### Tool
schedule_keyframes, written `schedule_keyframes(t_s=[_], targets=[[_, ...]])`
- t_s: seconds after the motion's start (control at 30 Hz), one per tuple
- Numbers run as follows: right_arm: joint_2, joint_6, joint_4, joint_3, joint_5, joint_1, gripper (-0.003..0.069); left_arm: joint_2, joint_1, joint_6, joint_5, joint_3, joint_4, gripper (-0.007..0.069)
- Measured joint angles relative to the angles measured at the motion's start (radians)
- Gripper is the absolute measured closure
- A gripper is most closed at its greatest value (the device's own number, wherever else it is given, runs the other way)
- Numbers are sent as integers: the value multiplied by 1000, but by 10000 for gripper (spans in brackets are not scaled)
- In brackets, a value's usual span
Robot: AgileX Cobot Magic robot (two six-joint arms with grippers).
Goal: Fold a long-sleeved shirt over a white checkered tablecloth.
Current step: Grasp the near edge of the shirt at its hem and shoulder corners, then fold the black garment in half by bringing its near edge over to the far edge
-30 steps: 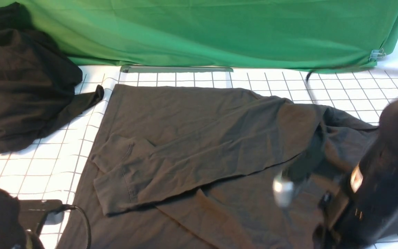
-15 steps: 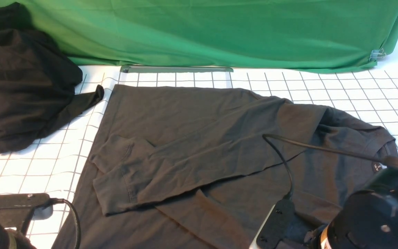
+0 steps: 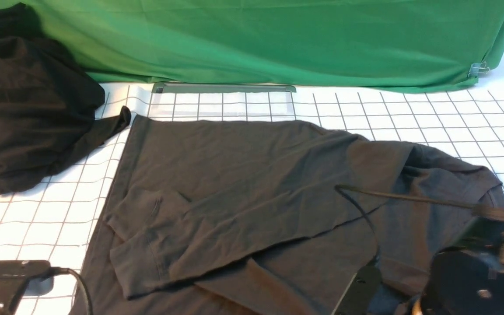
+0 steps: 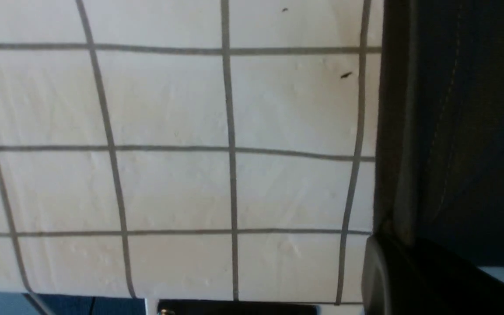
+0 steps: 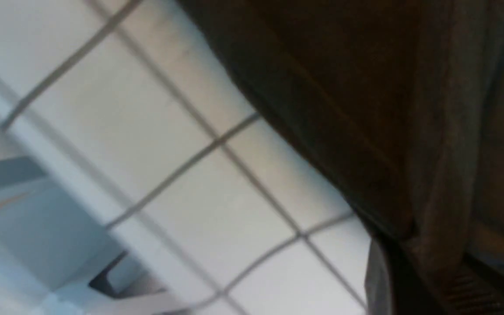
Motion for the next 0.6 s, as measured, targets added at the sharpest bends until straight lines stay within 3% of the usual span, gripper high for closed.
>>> schedule_keyframes(t_s=[0.27, 0.47, 0.6], targets=[[-161, -1, -30, -16, 78, 0, 627, -86, 0, 0, 91, -96, 7, 609], [-167, 8, -125, -77, 96, -1, 627, -53, 0, 0, 63, -227, 52, 609], [-167, 24, -174, -145, 74, -60, 627, 24, 0, 0, 30, -324, 91, 609]])
